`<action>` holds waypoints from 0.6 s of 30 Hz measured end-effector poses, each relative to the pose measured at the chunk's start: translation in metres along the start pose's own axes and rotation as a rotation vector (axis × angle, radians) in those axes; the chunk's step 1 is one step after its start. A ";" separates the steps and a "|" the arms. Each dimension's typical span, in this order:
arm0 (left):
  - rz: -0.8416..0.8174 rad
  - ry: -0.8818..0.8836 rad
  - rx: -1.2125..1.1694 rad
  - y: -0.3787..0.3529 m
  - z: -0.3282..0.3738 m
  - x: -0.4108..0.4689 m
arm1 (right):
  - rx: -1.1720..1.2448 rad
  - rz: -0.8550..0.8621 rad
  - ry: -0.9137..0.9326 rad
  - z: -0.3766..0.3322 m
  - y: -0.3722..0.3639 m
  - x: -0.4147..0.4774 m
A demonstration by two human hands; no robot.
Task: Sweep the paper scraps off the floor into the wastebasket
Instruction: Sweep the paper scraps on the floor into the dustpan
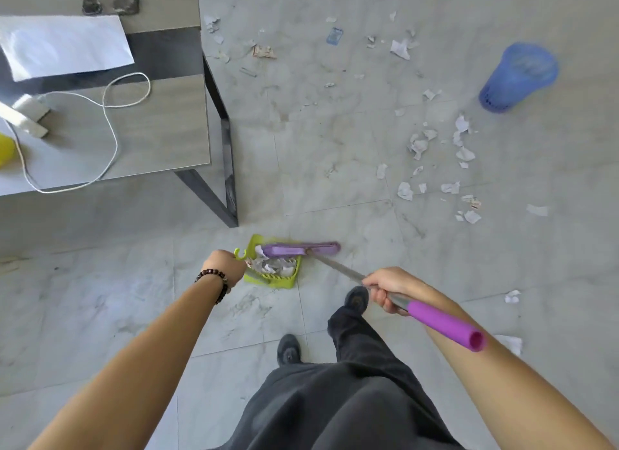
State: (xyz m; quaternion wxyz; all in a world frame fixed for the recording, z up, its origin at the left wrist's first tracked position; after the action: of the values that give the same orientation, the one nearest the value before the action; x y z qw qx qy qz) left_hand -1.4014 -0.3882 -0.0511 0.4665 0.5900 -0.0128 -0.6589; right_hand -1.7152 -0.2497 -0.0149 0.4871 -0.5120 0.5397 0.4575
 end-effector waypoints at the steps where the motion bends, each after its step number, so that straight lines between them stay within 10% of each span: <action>1: -0.002 0.000 -0.015 0.000 -0.003 -0.002 | 0.071 0.009 0.017 0.005 0.000 -0.006; 18: -0.028 -0.478 0.321 -0.073 0.180 -0.024 | 0.689 0.270 0.407 0.018 0.120 -0.005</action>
State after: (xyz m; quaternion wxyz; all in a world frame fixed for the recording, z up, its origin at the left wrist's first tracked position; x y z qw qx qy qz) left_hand -1.5910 -0.4278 -0.0196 0.3418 0.4844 -0.2186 -0.7751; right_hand -1.8345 -0.2240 -0.0123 0.4490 -0.3236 0.8087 0.1995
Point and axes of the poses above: each hand's wrist, its own x-axis towards the middle knuckle, its own y-axis out of the back of the hand, z = x × y, the point moved 4 cm from there along x, towards the middle knuckle
